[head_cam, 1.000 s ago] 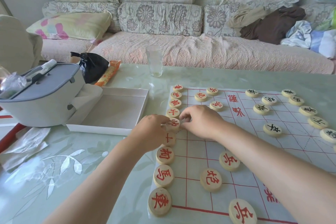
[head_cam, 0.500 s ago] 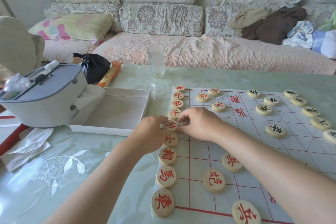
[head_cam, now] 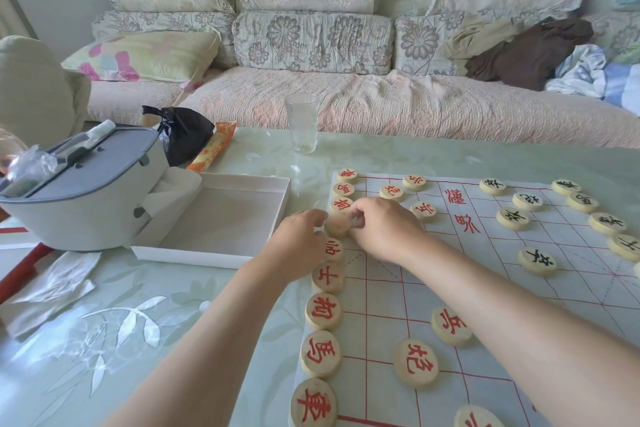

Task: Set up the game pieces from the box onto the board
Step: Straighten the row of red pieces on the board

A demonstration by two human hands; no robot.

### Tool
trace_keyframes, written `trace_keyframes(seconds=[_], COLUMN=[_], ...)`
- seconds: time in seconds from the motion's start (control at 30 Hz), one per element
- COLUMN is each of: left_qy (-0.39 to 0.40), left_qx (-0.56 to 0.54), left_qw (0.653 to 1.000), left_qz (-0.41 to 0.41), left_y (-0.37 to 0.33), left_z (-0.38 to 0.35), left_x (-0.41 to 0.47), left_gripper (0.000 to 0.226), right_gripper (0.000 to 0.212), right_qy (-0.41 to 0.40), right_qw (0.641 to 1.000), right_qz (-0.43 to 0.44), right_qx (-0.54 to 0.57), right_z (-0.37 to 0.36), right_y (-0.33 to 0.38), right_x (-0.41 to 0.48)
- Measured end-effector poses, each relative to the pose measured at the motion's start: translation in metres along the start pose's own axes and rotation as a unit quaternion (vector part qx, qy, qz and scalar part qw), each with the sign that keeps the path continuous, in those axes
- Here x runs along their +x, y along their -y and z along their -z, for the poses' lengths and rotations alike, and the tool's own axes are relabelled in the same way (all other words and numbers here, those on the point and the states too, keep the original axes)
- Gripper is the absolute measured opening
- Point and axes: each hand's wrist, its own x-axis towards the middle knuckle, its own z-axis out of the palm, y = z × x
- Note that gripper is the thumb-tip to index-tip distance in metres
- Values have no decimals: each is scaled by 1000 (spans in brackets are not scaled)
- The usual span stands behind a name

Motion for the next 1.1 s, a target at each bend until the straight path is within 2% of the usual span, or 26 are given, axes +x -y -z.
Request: trace_keyframes(seconds=[0.13, 0.3, 0.47, 0.63, 0.8, 0.93, 1.1], left_qy=[-4, -16, 8, -11, 18, -4, -11], left_qx=[4, 0, 40, 91, 146, 143, 92], left_qw=[1000, 1000, 999, 995, 986, 985, 994], left_qz=[0, 14, -5, -39, -79, -94, -53], left_y=[-4, -5, -1, 4, 5, 2, 4], left_z=[-4, -2, -2, -1, -1, 4, 1], left_x=[7, 10, 9, 10, 11, 19, 25], left_gripper=[48, 49, 54, 50, 57, 48, 48], right_gripper=[32, 40, 23, 23, 30, 26, 28], right_qy=[21, -3, 4, 5, 26, 12, 12], right_qw=[999, 999, 998, 998, 997, 997, 996], right_qz=[21, 45, 57, 61, 68, 75, 68], right_qx=[17, 13, 20, 9, 38, 15, 49], right_z=[-2, -2, 2, 4, 3, 6, 8], right_y=[0, -2, -2, -5, -5, -8, -5], right_x=[2, 1, 1, 1, 1, 3, 0])
